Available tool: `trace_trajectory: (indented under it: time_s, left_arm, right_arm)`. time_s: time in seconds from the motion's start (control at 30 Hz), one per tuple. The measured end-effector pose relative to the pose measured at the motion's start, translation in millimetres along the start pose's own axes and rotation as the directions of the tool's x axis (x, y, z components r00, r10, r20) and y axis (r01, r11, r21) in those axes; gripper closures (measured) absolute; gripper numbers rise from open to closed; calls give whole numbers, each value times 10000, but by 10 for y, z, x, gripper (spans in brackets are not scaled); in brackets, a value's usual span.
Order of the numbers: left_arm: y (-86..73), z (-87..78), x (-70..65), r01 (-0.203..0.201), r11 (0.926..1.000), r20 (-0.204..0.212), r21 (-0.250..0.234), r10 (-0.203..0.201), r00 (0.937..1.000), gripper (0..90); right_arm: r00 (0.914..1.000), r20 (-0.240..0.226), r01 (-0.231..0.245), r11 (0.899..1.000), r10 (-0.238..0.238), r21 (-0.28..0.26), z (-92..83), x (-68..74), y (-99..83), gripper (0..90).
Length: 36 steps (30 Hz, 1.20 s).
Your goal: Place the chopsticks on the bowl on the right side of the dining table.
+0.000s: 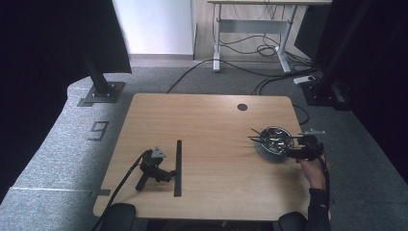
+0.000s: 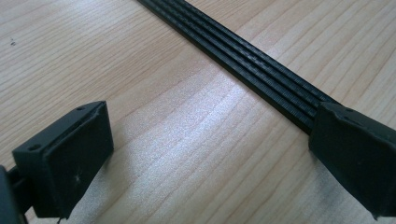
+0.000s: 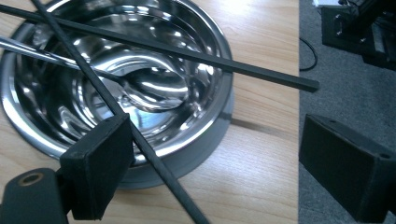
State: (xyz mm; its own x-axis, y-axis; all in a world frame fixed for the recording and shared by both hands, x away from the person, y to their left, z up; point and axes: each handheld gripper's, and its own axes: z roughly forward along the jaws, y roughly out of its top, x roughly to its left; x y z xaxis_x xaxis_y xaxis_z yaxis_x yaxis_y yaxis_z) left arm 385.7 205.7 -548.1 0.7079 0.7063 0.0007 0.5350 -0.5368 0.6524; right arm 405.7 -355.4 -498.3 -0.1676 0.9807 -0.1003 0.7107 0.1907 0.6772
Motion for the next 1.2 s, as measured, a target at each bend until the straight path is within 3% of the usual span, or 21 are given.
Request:
trace_trajectory:
  time_s: [0.57, 0.9, 1.2]
  left_arm:
    - [0, 0, -1, 0, 10000, -10, -2, 0, 10000, 0]
    - [0, 0, -1, -3, 10000, -12, -2, 3, 10000, 0]
    - [0, 0, 0, -4, 10000, -1, -2, 4, 10000, 0]
  right_arm:
    - [9911, 1054, -808, 9967, 814, -101, 0, -234, -79, 120]
    - [9782, 1430, -1482, 9885, 1509, -290, 65, -302, -128, 123]
    - [9674, 1753, -1726, 9824, 1826, -710, 106, -294, -128, 121]
